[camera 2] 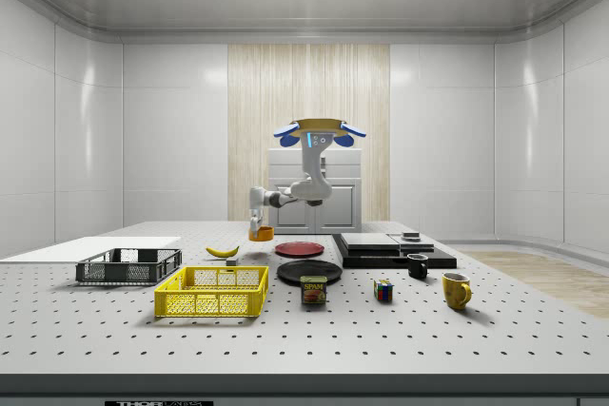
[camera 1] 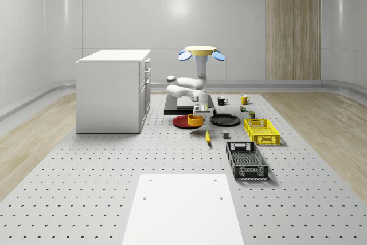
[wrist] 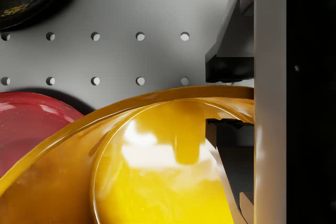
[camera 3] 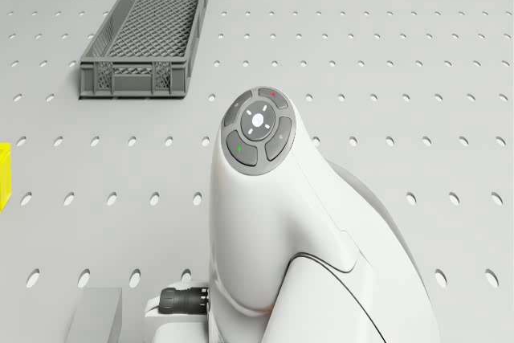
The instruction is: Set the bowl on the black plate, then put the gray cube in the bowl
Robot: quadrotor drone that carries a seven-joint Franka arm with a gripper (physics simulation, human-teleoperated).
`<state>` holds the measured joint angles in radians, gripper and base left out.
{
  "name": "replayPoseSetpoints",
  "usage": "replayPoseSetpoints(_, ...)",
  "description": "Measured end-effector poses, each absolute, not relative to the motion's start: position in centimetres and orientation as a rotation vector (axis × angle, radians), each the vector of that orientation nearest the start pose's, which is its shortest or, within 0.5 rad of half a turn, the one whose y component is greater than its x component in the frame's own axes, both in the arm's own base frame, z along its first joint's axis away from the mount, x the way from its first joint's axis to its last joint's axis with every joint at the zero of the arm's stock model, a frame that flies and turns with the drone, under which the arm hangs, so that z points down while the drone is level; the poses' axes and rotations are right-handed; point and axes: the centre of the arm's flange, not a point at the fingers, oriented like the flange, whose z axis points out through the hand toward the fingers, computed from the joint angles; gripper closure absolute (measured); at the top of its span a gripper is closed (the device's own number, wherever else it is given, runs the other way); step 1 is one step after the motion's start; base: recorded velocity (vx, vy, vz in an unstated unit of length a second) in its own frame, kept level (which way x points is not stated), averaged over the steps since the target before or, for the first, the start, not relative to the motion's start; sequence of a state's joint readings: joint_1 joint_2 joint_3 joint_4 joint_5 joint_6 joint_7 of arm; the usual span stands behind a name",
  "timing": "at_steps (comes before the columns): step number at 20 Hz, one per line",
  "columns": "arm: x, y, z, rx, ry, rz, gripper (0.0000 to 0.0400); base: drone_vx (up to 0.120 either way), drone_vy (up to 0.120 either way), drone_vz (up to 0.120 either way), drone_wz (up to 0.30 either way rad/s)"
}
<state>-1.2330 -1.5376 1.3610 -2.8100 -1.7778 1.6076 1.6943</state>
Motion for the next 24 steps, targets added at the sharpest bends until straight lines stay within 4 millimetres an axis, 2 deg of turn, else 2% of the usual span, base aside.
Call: replayPoseSetpoints(24, 32.47, 0.20, 49.87, 0.001, -0.002, 0.786, 0.0300, -0.120, 0.120, 0.000, 0.000)
